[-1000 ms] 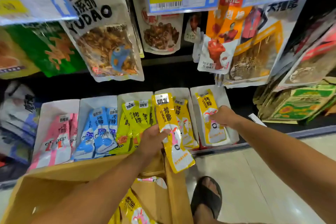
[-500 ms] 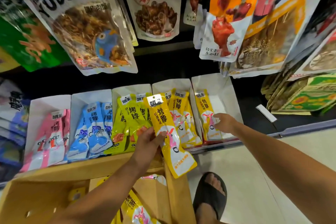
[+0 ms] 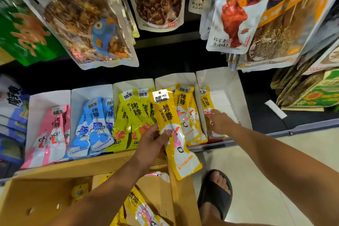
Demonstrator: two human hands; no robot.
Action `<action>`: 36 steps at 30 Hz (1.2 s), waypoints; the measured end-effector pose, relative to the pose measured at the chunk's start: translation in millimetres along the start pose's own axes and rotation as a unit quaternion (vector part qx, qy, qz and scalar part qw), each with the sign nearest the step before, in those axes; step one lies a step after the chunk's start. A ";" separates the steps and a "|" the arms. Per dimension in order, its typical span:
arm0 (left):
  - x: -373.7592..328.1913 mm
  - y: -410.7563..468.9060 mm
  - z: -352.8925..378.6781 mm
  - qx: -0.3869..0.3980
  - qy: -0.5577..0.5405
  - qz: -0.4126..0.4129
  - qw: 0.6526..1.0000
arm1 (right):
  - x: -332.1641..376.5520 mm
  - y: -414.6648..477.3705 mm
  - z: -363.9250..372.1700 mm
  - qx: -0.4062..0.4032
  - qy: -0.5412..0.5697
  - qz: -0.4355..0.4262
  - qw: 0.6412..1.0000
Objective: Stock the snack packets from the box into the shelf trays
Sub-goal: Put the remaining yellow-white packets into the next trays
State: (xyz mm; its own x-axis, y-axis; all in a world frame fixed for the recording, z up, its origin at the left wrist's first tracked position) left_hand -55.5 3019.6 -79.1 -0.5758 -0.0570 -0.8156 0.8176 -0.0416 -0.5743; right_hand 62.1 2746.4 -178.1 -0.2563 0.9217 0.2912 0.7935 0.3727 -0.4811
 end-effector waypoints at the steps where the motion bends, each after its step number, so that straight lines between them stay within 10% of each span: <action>1: 0.0 -0.2 -0.2 0.000 -0.002 0.001 1.000 | 1.0 1.0 1.2 0.001 -0.003 -0.001 1.000; 10: 1.0 0.8 0.0 0.012 -0.014 0.001 1.000 | -1.6 -6.1 -5.9 -0.037 0.112 -0.013 0.993; 18: 1.1 -1.4 1.0 -0.011 -0.017 -0.002 1.000 | 69.3 -51.2 -57.6 -0.330 0.182 -0.076 0.923; 25: -5.4 0.4 -1.7 -0.042 -0.075 -0.020 0.996 | 173.6 -100.4 -58.8 -0.138 0.119 -0.153 0.971; 36: -34.1 2.3 25.7 -0.043 0.087 0.061 0.993 | 142.0 -106.3 -81.0 -0.258 0.151 -0.036 0.954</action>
State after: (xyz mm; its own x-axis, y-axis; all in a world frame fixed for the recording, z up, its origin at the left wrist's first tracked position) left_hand -34.0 2995.8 -50.9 -0.4693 0.1178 -0.8752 0.8828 0.0402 -0.4680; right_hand -13.9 2829.0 -18.7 -0.2112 0.7941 0.5699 0.9657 0.2595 -0.0037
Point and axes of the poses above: each hand's wrist, its own y-axis towards the middle knuckle, its own z-axis out of the palm, x = y × z, the point moved 3 cm from there along y, towards the middle knuckle, and after that the axes turned 13 degrees about -z, right-handed, at the moved point
